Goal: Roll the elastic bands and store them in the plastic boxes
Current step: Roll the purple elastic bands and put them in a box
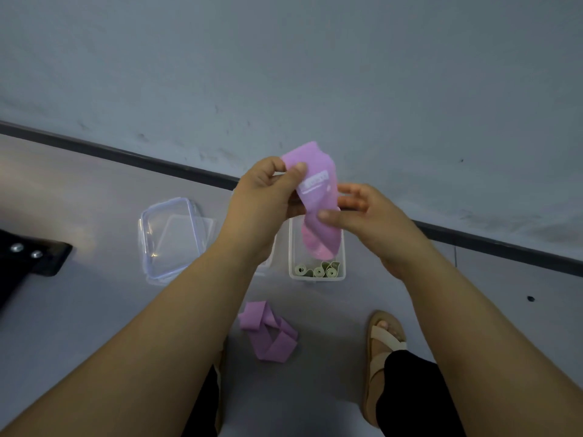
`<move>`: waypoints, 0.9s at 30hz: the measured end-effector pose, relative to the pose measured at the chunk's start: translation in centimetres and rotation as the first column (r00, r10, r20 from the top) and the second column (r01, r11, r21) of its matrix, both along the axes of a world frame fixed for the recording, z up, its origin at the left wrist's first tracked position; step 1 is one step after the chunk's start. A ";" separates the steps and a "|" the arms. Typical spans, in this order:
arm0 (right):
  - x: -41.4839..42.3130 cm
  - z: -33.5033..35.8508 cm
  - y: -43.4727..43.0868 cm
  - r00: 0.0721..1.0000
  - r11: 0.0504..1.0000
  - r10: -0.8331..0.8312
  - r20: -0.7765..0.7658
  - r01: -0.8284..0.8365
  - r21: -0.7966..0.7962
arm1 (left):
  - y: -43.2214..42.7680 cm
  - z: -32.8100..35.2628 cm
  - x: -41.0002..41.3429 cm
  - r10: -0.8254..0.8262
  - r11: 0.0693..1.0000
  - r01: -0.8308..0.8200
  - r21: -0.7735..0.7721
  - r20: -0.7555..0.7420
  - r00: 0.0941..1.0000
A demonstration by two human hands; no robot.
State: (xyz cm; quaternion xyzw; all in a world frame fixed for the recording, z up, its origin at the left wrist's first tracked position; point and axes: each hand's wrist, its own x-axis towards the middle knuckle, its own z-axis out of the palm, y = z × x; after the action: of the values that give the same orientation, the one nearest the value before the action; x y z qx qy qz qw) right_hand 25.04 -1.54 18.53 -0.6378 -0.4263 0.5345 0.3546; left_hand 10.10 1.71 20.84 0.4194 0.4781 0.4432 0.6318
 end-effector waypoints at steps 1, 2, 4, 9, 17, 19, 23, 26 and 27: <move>-0.2 -0.5 0.0 0.999 0.999 -0.023 0.047 0.024 -0.031 | 0.2 0.0 0.0 0.029 0.999 -0.027 -0.046 0.038 0.999; -0.3 -1.1 -0.1 0.997 0.998 -0.026 0.073 0.030 -0.056 | 0.4 0.1 -0.1 0.052 0.995 -0.045 -0.089 0.080 0.995; -0.6 -2.0 -0.3 0.996 0.993 0.035 0.087 -0.026 -0.112 | 0.7 0.3 -0.2 0.081 0.987 -0.055 -0.150 0.176 0.981; -1.3 -3.0 -0.7 0.987 0.986 0.038 0.157 -0.011 -0.164 | 1.3 1.0 -0.7 0.150 0.971 -0.074 -0.227 0.336 0.930; -0.3 -3.4 0.0 0.907 0.903 -0.411 0.090 0.418 -0.098 | 2.5 -0.2 -3.2 0.405 0.880 -0.258 -0.400 0.344 0.847; -0.1 -3.3 0.1 0.854 0.851 -0.517 0.060 0.520 -0.073 | 2.0 -0.8 -2.8 0.417 0.855 -0.235 -0.463 0.342 0.842; 0.1 -2.7 0.4 0.706 0.761 -0.649 -0.284 0.599 -0.249 | 1.8 -1.5 -2.2 0.440 0.828 -0.235 -0.509 0.333 0.834; 0.1 -1.9 0.7 0.651 0.770 -0.636 -0.415 0.577 -0.273 | 2.1 -1.8 -2.5 0.487 0.800 -0.274 -0.534 0.311 0.816; 0.0 -1.6 0.8 0.643 0.777 -0.625 -0.443 0.566 -0.275 | 2.1 -1.8 -2.6 0.501 0.790 -0.283 -0.545 0.305 0.810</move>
State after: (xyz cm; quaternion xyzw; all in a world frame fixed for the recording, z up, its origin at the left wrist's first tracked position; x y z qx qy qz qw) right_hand 25.09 -0.78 16.93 -0.5955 -0.0517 0.5595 0.5742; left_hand 7.46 3.85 19.04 0.0304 0.4966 0.5186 0.6954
